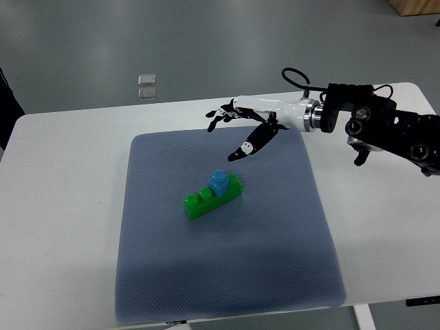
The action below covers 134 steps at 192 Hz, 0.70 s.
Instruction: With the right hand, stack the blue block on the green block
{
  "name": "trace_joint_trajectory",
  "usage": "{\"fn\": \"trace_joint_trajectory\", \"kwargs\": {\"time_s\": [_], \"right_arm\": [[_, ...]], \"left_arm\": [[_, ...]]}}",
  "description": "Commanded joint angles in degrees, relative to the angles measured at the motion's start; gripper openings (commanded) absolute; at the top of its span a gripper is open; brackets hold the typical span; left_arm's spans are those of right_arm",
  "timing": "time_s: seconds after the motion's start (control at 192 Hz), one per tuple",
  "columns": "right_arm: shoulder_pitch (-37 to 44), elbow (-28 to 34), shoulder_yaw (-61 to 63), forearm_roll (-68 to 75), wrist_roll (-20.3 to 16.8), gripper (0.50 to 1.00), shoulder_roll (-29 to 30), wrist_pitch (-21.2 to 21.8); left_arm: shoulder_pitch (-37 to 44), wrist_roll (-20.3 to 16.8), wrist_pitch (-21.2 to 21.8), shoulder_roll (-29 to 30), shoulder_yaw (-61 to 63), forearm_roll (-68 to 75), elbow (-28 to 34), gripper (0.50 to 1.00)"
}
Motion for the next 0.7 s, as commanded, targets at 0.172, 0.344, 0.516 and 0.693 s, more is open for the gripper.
{"fn": "trace_joint_trajectory", "kwargs": {"time_s": [0.172,0.344,0.516,0.693], "right_arm": [[-3.91,-3.27,1.6,26.57,-0.53,0.924,-1.71,2.39],[-4.88,-9.86,1.51,39.76,-2.9,0.923,-0.74,6.97],[-5.41,-13.03,1.51,50.13,-7.21,0.924,0.05,7.85],[-6.9,-15.93,1.51,61.74,-9.05,0.924,1.99,7.67]], "left_arm": [[0.0,-0.01,0.0,0.0,0.0,0.0,0.0,1.0],[0.0,-0.01,0.0,0.0,0.0,0.0,0.0,1.0],[0.0,-0.01,0.0,0.0,0.0,0.0,0.0,1.0],[0.0,-0.01,0.0,0.0,0.0,0.0,0.0,1.0]]}}
